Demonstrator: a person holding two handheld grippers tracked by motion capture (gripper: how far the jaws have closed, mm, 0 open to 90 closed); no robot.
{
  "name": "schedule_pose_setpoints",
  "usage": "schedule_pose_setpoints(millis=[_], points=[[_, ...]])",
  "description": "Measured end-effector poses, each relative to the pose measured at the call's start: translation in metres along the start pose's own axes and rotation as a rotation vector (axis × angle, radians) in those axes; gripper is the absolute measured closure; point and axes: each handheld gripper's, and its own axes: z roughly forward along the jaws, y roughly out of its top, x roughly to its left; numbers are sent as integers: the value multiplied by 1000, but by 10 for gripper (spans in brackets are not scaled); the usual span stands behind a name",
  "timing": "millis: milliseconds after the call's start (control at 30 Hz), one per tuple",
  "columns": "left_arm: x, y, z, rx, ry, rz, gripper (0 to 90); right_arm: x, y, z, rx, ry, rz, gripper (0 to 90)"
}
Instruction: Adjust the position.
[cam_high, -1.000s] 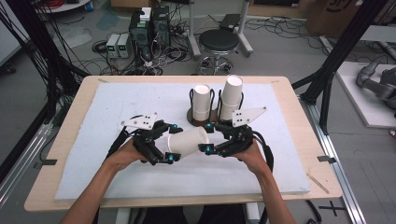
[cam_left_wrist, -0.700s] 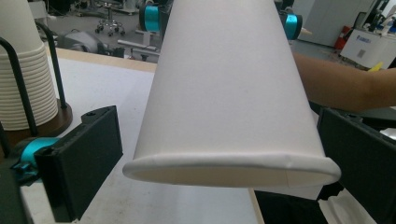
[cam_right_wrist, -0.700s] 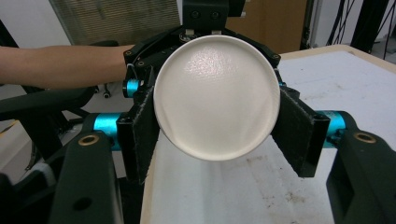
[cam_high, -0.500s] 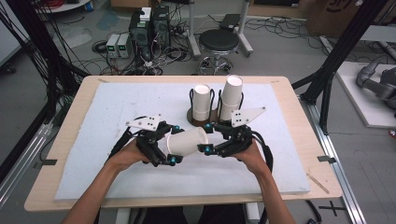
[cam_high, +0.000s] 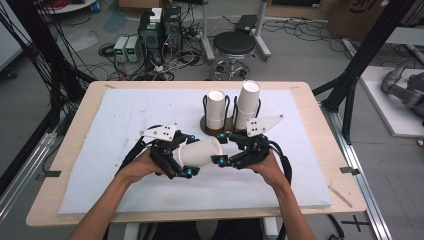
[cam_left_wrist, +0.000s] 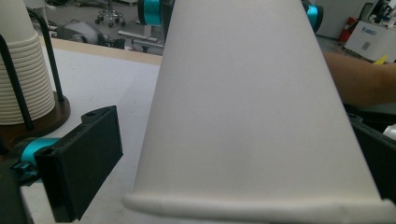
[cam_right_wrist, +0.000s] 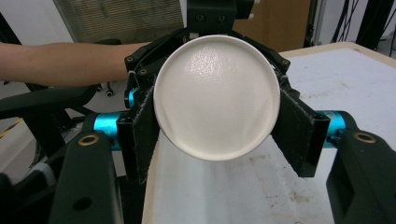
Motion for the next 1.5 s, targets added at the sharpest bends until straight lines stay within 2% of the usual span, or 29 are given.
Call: schedule_pose_setpoints(millis=[233,767,1167,1200,1233,1267,1300,1433,1500], points=[[0,3,3,12,0,8,18,0,0,-1,-3,-8,-5,369],[-3,5,0,34,-20,42,251,0,-2,-1,5,-9,-13,371],[-4,6,-1,41,-1,56,299,1,-3,-2,10,-12,-18,363],[-4,6,-1,43,3,53,299,1,-3,-2,12,-14,-18,314],[-4,6,-1,46,6,48,298,1,-3,-1,9,-4,-14,222],[-3,6,-2,49,5,51,299,2,-3,0,9,-17,-3,146],[-4,6,-2,49,7,51,302,2,-3,0,18,-37,-4,146],[-4,6,-3,52,11,57,305,1,-4,0,27,-52,10,138],[-4,6,-3,53,12,56,305,1,-4,-1,18,-39,13,135]])
